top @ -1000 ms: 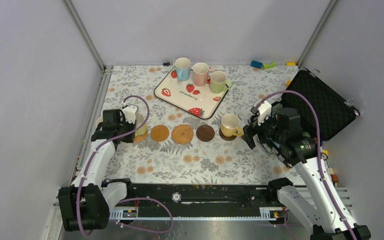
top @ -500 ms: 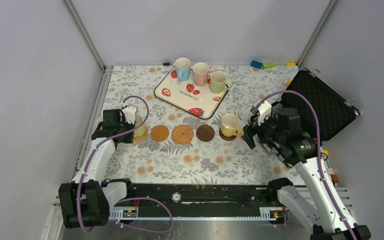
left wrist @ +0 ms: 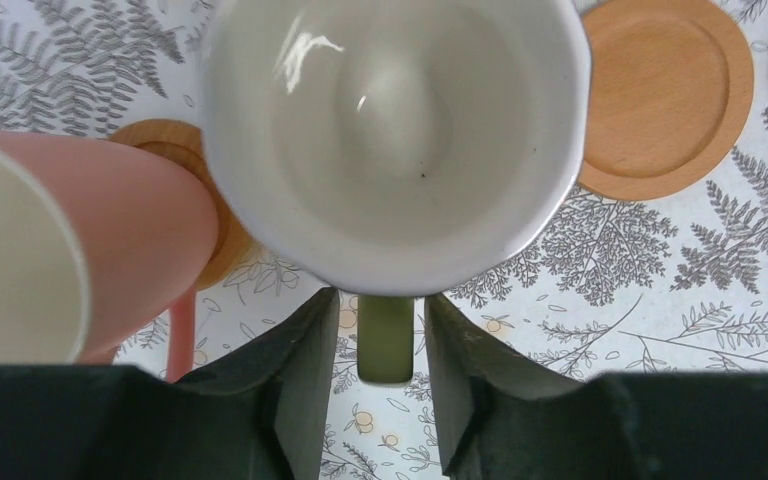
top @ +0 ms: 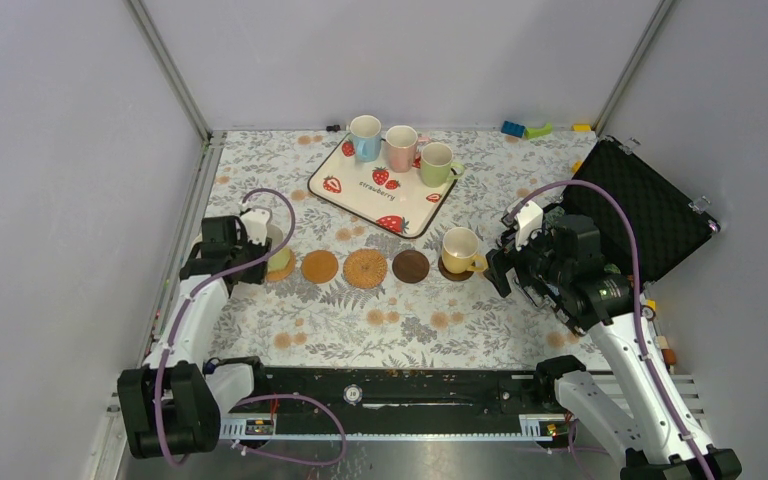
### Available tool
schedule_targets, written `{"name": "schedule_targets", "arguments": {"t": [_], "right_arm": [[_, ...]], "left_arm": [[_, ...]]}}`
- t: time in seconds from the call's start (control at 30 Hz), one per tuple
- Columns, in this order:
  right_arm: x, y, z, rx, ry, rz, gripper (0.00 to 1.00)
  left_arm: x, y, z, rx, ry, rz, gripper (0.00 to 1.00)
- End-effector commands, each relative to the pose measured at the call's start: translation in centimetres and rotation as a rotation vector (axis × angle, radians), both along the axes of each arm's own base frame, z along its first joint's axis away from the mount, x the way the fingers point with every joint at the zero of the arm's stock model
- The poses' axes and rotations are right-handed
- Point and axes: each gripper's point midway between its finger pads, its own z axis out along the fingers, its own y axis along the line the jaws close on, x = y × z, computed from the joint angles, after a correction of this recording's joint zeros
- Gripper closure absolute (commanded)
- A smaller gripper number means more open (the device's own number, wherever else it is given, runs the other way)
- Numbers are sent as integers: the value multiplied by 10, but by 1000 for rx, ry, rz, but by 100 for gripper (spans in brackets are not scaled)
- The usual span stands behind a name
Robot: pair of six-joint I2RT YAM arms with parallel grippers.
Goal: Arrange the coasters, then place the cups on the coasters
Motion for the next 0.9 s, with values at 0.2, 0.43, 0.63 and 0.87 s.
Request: {"name": "schedule_targets", "arguments": {"t": [0.2,0.43,0.63,0.87], "right_arm": [[4,0,2,-2,-19,0,2],[4,0,2,0,-17,0,2],[4,0,1,0,-13,0,2],[5,1,0,-2,-8,2,2]], "left_arm": [[13,6,36,12,-142,2,36],[12,7,39,2,-148,0,29],[11,4,51,-21,-190,-15,11],[8,0,64,-44,-249,-36,1]]}}
